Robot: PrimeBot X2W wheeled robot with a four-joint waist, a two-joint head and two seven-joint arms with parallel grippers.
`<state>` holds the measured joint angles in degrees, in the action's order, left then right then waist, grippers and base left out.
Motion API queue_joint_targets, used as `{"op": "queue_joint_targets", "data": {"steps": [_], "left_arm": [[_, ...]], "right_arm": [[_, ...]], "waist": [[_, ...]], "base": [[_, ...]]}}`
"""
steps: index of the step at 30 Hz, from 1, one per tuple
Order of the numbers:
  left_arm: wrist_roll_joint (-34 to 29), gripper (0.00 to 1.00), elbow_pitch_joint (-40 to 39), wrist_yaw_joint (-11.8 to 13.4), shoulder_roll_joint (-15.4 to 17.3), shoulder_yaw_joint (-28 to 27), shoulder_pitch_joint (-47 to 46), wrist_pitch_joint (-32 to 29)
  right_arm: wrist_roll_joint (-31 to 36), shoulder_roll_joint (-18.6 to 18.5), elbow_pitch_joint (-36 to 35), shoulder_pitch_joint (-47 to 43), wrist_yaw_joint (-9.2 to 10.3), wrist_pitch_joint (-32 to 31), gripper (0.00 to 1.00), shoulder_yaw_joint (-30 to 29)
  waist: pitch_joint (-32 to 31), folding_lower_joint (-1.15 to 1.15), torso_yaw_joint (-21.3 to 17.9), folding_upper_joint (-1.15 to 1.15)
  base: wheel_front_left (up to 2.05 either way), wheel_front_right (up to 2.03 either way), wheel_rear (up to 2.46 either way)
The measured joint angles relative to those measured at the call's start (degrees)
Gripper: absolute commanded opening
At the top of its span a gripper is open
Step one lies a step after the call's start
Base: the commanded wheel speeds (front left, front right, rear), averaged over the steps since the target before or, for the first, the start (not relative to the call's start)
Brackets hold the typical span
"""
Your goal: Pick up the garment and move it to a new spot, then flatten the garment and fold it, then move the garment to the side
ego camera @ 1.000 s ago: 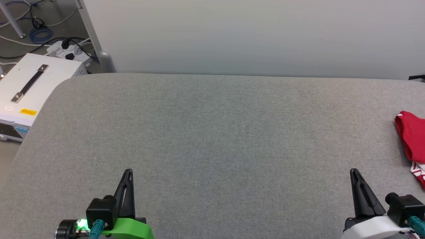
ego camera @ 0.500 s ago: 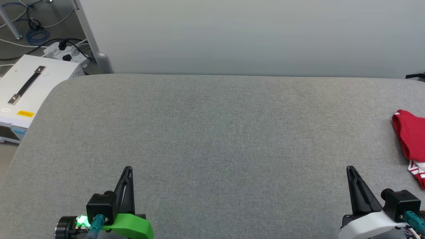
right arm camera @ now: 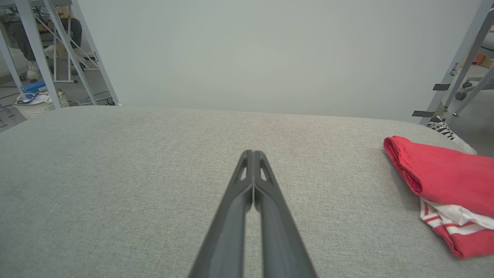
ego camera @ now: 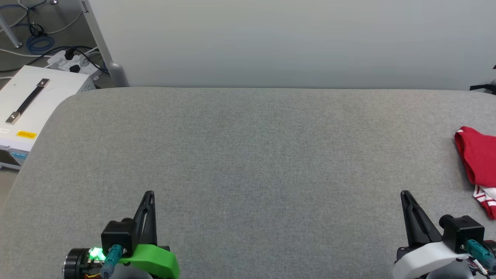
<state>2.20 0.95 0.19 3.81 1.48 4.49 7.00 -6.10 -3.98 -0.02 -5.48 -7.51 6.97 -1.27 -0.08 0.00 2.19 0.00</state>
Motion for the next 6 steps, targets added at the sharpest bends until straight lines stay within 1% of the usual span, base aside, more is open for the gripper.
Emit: {"op": "queue_joint_targets", "data": {"steps": [6], "left_arm": [[-0.24,0.00,-0.05,0.00,-0.10,-0.09,-0.26,-0.54]], "right_arm": [[0.47,0.07,0.00,0.34,-0.01,-0.75,0.00,0.10]], "waist": [[0.01,0.00,-0.22,0.00]], "base": [[0.00,0.00,0.00]]}}
